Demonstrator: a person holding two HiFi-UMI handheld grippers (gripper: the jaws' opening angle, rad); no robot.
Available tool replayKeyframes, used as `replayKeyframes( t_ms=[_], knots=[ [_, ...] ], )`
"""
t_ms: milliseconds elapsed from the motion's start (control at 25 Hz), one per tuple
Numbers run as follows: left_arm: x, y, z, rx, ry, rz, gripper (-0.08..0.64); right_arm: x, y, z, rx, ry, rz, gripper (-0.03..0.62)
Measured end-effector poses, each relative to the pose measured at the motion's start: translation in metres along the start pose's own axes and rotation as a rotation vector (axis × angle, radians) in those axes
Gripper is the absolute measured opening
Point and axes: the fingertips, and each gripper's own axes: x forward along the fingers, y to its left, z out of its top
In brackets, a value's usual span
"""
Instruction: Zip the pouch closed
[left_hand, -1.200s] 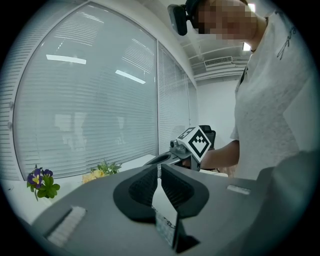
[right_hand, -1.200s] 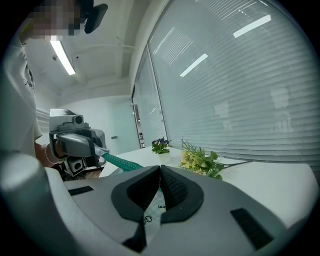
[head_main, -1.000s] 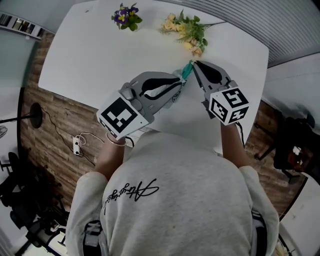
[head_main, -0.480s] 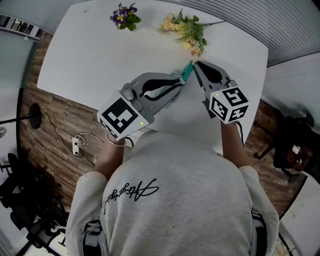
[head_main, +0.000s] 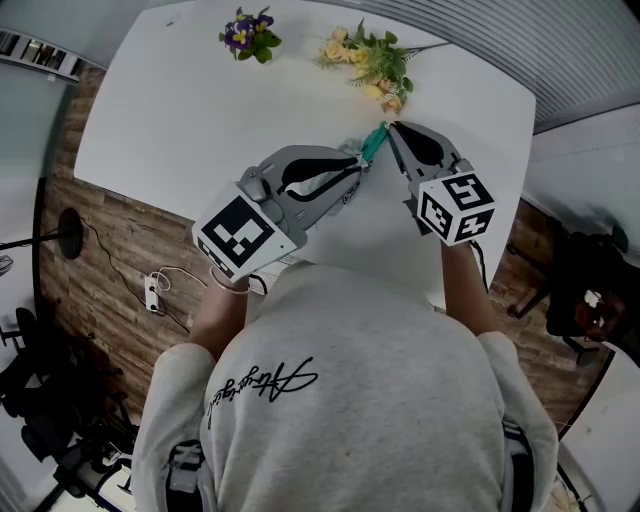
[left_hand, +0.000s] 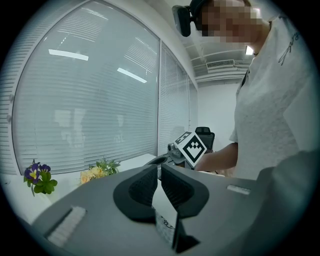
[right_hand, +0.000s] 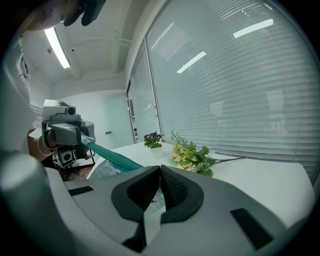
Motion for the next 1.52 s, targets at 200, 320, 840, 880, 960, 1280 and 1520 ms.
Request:
replayKeyframes(
  t_ms=[200, 320, 840, 880, 960, 1280, 1520],
  knots=[
    [-0.002, 0.0, 0.003, -0.018, -0.012, -0.003, 0.023, -0.001, -0.006, -0.003, -0.001, 0.009, -0.018, 0.008],
    [-0.002, -0.001, 0.002, -0.016, -0.009, -0.003, 0.023, -0.001, -0.007, -0.003, -0.018, 0.014, -0.021, 0.008],
    [-0.007, -0.002, 0.003, -0.009, -0.008, -0.009, 0.023, 0.003, -0.011, -0.006, -0.026, 0.027, -0.04, 0.008],
    [-0.008, -0.002, 0.002, -0.009, -0.005, -0.01, 0.023, 0.003, -0.011, -0.006, -0.024, 0.027, -0.04, 0.008],
    [-0.008, -0.002, 0.0, -0.005, 0.0, -0.015, 0.023, 0.005, -0.011, -0.007, -0.025, 0.027, -0.042, 0.008],
    [-0.018, -0.003, 0.002, -0.021, -0.023, -0.027, 0.023, 0.006, -0.011, -0.009, -0.027, 0.031, -0.072, 0.008],
    [-0.024, -0.006, -0.001, -0.009, -0.028, -0.046, 0.023, 0.009, -0.007, -0.008, -0.038, 0.03, -0.092, 0.008]
  ],
)
